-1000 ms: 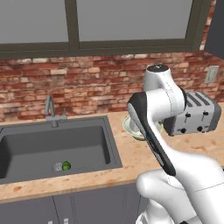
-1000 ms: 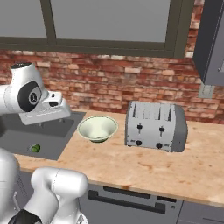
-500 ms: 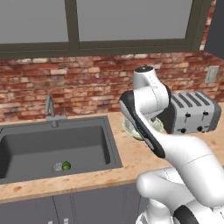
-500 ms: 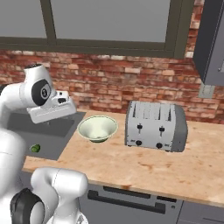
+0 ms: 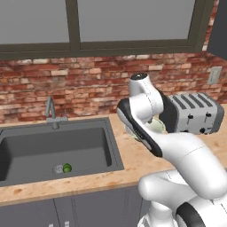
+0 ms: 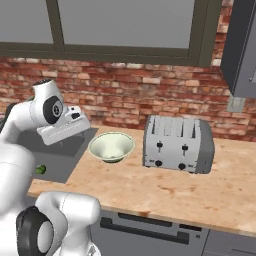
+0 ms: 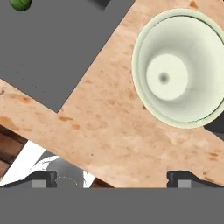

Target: Clear the mugs and bowl far away from the sink.

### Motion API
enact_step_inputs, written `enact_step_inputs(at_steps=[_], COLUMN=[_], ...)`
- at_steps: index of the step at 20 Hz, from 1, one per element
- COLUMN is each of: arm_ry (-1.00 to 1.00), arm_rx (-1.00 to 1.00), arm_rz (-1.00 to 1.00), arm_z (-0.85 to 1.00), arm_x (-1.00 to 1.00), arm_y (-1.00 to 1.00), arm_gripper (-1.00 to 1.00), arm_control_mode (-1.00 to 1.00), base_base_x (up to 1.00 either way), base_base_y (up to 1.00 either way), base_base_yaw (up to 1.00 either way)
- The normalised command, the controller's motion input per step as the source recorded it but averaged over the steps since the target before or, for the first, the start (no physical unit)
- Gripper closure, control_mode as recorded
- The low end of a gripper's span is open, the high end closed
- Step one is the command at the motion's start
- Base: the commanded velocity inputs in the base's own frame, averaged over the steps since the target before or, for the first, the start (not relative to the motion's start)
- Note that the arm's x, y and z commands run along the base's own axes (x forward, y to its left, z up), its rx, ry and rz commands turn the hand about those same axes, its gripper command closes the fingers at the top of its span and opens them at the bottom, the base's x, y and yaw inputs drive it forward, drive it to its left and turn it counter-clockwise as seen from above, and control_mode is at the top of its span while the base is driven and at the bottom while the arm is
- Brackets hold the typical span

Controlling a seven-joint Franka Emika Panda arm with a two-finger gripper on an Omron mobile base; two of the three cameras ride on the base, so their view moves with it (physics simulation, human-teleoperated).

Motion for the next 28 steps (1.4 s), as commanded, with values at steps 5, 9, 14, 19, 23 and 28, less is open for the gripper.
enact_step_inputs(at_steps=[5, 9, 14, 19, 23, 28], arm_ry=[0.00, 0.00, 0.00, 0.00, 0.00, 0.00], arm_rx=[-0.10, -0.07, -0.04, 0.00, 0.00, 0.00], arm_rz=[0.00, -0.02, -0.06, -0.03, 0.00, 0.01], arm_z=[-0.24, -0.23, -0.17, -0.14, -0.14, -0.12], arm_x=[0.23, 0.17, 0.10, 0.12, 0.16, 0.16], arm_y=[0.03, 0.00, 0.00, 0.00, 0.00, 0.00], arm_gripper=[-1.00, -1.00, -1.00, -1.00, -1.00, -1.00], arm_control_mode=[-1.00, -1.00, -1.00, -1.00, -1.00, -1.00], base_base_x=[0.00, 0.00, 0.00, 0.00, 0.00, 0.00], base_base_y=[0.00, 0.00, 0.00, 0.00, 0.00, 0.00], base_base_yaw=[0.00, 0.00, 0.00, 0.00, 0.00, 0.00])
